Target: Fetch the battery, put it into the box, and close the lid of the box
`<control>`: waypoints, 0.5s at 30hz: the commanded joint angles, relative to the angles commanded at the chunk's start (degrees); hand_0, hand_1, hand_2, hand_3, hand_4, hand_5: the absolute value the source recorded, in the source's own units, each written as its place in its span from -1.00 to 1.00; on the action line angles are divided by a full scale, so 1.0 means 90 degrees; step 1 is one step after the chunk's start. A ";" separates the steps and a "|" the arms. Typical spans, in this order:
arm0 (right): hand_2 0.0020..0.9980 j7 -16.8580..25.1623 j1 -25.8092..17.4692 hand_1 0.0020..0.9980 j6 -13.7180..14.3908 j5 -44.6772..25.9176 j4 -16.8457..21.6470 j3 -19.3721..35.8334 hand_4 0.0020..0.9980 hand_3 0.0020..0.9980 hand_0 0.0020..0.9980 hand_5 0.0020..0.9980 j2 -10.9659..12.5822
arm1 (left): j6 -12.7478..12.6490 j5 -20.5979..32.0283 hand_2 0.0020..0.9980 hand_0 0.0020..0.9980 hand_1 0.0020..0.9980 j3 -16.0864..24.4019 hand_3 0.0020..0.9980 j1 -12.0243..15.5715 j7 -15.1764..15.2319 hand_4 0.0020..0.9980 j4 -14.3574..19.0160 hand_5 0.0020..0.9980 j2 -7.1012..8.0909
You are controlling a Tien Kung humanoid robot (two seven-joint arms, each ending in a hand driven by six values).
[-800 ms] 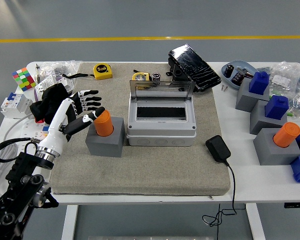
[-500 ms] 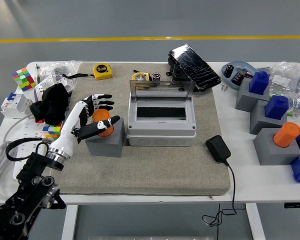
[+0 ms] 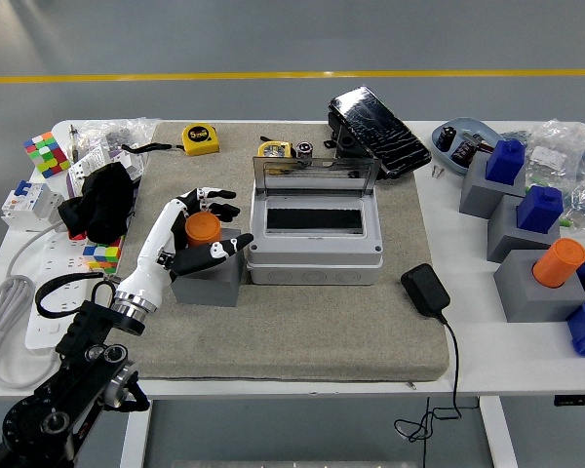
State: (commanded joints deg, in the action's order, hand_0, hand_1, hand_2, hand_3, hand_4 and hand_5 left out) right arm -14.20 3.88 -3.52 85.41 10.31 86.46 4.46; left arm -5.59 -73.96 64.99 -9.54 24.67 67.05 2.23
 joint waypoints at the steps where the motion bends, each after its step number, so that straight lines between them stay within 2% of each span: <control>1: 0.32 -0.0001 0.0002 0.30 0.0000 0.0005 0.0000 0.0003 0.95 0.15 0.28 0.16 -0.0001 | -0.0014 0.0029 -0.11 -0.29 -0.11 -0.0004 0.03 -0.0015 0.0019 1.00 -0.0025 -0.77 -0.0016; 4: 0.32 -0.0001 0.0006 0.30 0.0001 -0.0006 0.0000 0.0011 0.95 0.15 0.28 0.16 -0.0009 | -0.0064 0.0100 -0.11 -0.29 -0.11 -0.0009 0.03 -0.0058 0.0078 1.00 -0.0118 -0.77 -0.0069; 5: 0.32 0.0000 0.0005 0.30 0.0002 -0.0014 0.0000 0.0009 0.95 0.15 0.28 0.16 -0.0009 | -0.0086 0.0121 -0.21 -0.52 -0.32 -0.0006 -0.06 -0.0066 0.0105 1.00 -0.0141 -0.79 -0.0080; 10: 0.32 0.0001 0.0009 0.30 0.0008 -0.0015 0.0000 0.0029 0.95 0.15 0.28 0.16 -0.0007 | -0.0194 0.0232 -0.21 -0.52 -0.32 0.0027 -0.06 -0.0115 0.0256 1.00 -0.0270 -0.79 -0.0125; 11: 0.32 0.0000 0.0008 0.30 0.0008 -0.0012 0.0000 0.0033 0.95 0.15 0.28 0.16 -0.0007 | -0.0213 0.0246 -0.39 -0.73 -0.55 0.0031 -0.28 -0.0122 0.0285 1.00 -0.0295 -0.81 -0.0131; 15: 0.32 -0.0001 0.0006 0.30 0.0008 -0.0003 0.0000 0.0041 0.95 0.15 0.28 0.16 -0.0008 | -0.0303 0.0252 -0.39 -0.73 -0.55 0.0045 -0.28 -0.0140 0.0372 1.00 -0.0397 -0.81 -0.0159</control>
State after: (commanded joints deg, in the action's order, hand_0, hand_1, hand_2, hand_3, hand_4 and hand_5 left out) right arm -14.21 3.93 -3.45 85.39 10.31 86.83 4.38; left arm -8.32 -71.70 65.39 -10.80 28.02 63.48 0.80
